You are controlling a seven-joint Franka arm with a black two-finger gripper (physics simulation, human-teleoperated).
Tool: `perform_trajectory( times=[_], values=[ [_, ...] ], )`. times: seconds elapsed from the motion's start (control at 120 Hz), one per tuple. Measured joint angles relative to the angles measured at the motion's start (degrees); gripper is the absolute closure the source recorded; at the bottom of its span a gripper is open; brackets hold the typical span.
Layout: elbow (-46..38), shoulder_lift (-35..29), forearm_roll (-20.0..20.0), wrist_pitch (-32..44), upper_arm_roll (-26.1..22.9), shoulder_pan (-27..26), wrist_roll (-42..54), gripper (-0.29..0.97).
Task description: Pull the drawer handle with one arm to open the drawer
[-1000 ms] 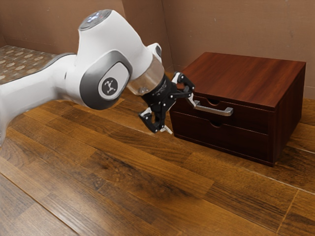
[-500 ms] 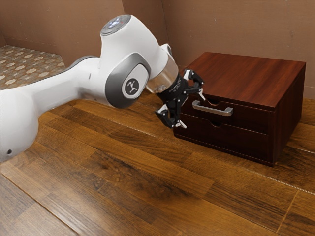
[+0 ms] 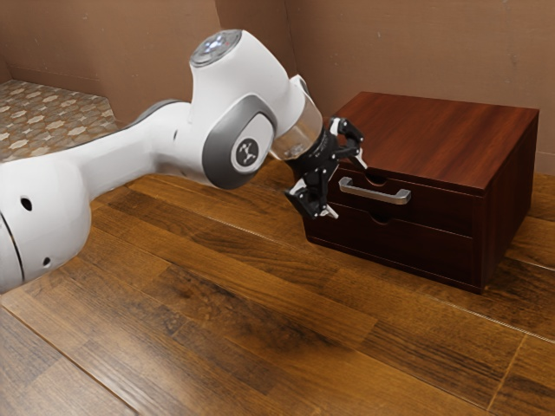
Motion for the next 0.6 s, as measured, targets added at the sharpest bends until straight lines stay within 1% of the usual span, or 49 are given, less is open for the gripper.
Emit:
perform_trajectory(
  times=[0.6],
  values=[
    [-0.3,2.3,-0.1,0.5,-0.1,0.0,-1.2,0.0]
  ],
)
